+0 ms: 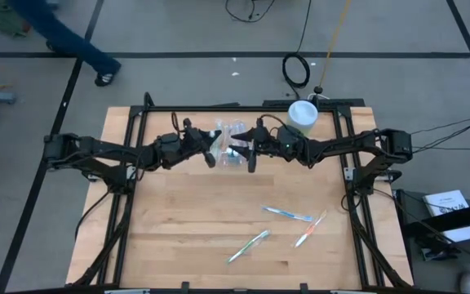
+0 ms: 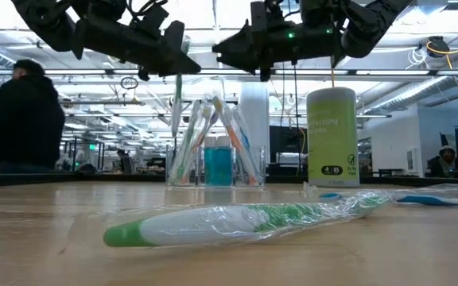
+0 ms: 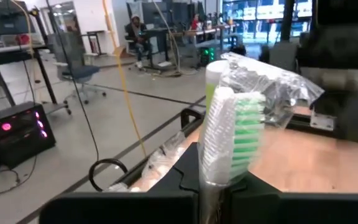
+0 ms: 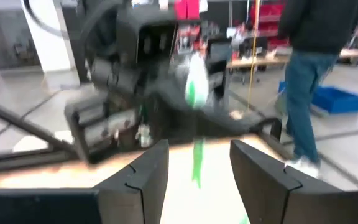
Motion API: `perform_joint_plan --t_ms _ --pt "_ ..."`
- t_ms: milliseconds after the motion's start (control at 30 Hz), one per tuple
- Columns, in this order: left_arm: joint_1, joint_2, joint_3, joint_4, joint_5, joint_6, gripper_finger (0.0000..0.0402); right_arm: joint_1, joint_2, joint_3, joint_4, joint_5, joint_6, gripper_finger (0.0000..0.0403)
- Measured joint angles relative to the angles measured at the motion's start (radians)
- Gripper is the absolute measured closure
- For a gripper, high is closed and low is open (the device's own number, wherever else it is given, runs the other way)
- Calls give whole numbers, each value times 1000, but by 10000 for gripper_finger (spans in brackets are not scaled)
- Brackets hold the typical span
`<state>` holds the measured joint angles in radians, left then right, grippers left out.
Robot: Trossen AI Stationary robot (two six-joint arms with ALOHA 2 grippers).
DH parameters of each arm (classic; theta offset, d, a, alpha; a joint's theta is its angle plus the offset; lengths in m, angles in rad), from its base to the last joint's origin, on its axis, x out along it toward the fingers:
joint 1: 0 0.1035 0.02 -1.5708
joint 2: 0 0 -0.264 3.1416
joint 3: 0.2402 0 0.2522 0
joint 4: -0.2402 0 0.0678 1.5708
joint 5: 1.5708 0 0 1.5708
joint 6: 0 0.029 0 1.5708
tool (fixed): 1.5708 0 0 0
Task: Pick & Place toothbrushing station
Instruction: Put the green toothbrush into the transparent organizer
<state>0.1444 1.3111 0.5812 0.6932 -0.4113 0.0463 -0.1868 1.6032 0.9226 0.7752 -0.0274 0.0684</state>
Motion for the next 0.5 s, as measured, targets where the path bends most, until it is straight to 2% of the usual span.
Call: perform_joint_plan --t_ms 233,500 --pt "0 80 0 36 -94 -6 396 32 2 -1 -64 0 2 240" --pt "0 199 -1 120 -103 -44 395 65 2 -1 -83 0 -9 242"
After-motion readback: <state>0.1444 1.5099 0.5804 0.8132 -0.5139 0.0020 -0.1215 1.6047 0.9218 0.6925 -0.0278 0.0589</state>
